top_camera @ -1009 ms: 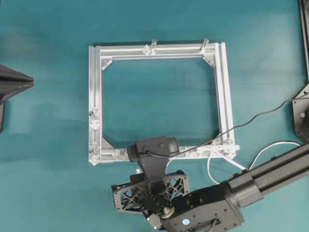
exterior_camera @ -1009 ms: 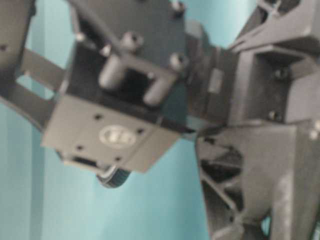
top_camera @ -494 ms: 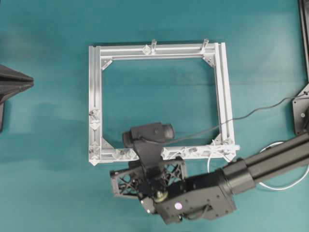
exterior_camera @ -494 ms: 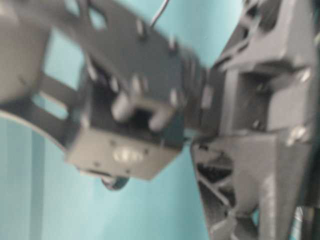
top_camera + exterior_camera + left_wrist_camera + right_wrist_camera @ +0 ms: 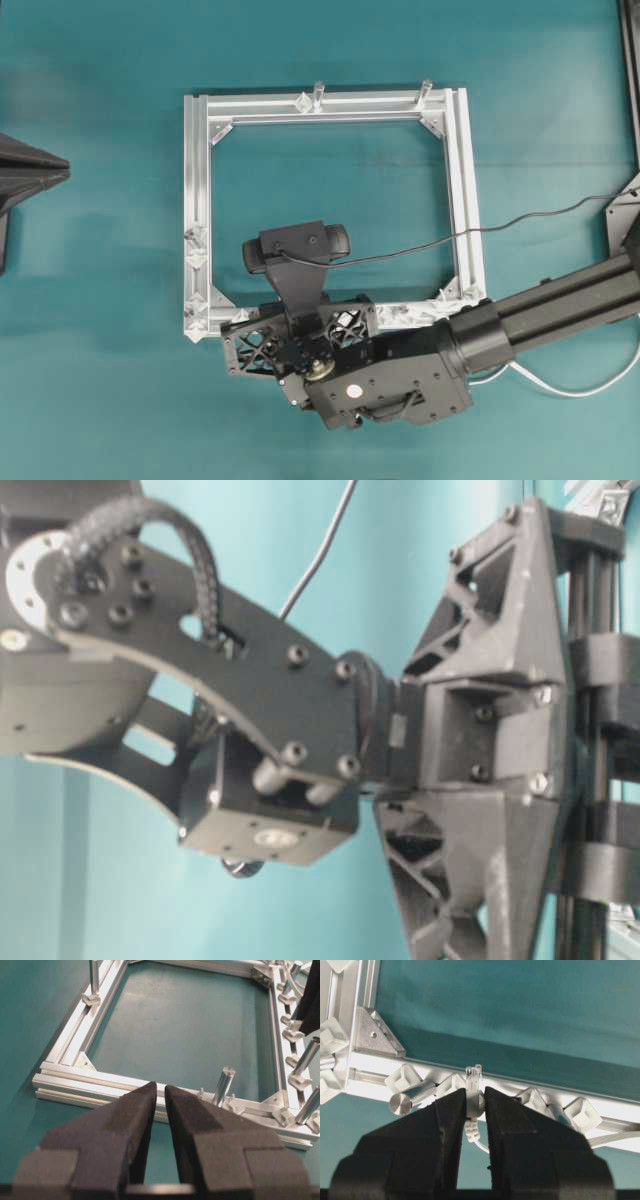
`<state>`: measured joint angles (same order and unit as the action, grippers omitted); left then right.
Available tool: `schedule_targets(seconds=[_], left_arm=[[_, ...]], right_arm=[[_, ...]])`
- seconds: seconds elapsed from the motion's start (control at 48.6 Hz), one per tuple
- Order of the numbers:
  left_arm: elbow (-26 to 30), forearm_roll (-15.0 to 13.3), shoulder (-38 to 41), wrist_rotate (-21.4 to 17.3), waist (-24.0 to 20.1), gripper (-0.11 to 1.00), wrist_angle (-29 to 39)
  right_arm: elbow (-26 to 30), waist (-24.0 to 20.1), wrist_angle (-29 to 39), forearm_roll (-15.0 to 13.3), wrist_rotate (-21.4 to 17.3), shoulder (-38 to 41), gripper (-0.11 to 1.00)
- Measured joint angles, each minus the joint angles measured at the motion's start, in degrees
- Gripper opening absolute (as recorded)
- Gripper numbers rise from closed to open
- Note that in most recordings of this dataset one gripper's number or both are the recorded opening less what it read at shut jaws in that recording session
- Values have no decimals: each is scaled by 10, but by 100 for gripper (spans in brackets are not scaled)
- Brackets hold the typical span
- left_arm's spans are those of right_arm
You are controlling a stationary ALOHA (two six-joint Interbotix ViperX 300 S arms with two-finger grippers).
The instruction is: Move the cable alternately left and right between 8 closely spaced pins so it hooks onto each one.
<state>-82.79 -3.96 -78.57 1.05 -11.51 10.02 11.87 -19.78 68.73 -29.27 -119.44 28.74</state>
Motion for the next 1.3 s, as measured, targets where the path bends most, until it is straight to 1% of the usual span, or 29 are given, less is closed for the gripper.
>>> schedule_targets(seconds=[0.803, 1.03, 1.153, 1.297], left_arm=[[-1, 0, 0, 0, 0, 21, 0], [0, 0, 0, 0, 0, 21, -1], [-1, 0, 0, 0, 0, 21, 0], [0, 0, 0, 0, 0, 21, 0]], right_arm=[[0, 2, 0, -1, -1, 0, 17], [1, 18, 0, -1, 3, 0, 17], [0, 29, -1, -6, 14, 0, 17], [0, 46, -1, -7, 42, 0, 17]])
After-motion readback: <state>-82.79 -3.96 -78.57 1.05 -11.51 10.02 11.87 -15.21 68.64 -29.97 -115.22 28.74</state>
